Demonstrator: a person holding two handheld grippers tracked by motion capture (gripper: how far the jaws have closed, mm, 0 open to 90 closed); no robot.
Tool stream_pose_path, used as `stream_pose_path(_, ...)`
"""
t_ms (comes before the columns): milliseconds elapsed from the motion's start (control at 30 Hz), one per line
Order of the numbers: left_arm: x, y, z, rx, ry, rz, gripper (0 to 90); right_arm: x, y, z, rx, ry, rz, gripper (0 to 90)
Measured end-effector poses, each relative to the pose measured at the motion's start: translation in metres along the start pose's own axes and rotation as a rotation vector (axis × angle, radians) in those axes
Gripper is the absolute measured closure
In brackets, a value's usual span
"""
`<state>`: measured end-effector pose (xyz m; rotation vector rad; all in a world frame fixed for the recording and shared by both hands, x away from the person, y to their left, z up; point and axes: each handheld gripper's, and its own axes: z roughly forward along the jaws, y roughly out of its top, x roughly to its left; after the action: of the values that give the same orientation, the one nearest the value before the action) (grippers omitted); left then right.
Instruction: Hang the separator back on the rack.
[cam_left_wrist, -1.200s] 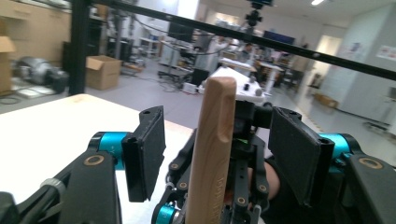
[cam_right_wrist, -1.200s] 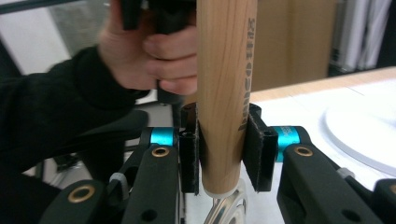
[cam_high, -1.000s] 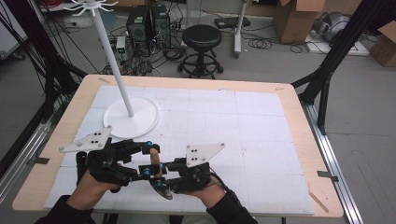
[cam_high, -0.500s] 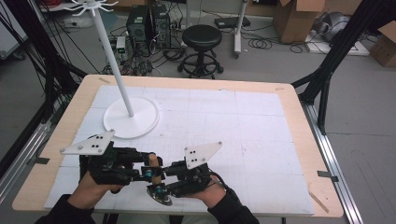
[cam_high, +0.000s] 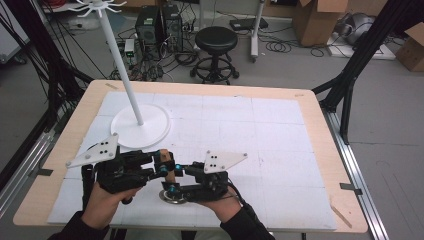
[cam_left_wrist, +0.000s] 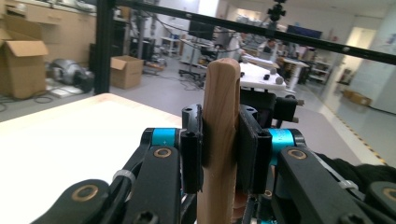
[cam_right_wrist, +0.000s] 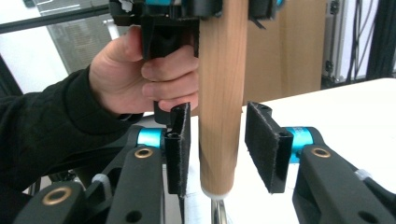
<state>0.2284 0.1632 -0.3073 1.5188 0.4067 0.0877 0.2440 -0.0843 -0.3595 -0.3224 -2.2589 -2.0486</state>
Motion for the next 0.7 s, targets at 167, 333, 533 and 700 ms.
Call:
stream_pose_path(167, -0.0004, 0.0009, -0.0009, -0.009, 0.01, -0.01, 73.0, -0.0003, -0.0008, 0.0001, 0.01, -0.003, -0.006, 71.2)
stream_pose_path(333, 0.004, -0.0003, -0.0013, -0.014, -0.065, -0.027, 59.4, -0.0007, -0.0005, -0.0013, 0.021, 0.02, -0.01, 72.2)
stream_pose_path(533, 0.0052, -0.0036, -0.0019, 0.028, -0.145, -0.051, 51.5, -0.0013, -0.0018, 0.0015, 0.023, 0.102, -0.014, 72.3)
stream_pose_path(700, 0.0081, -0.0038, -0.0025, 0.034, -0.172, -0.056, 67.1, -0.0012, -0.0028, 0.0026, 0.025, 0.144, 0.0, 72.3)
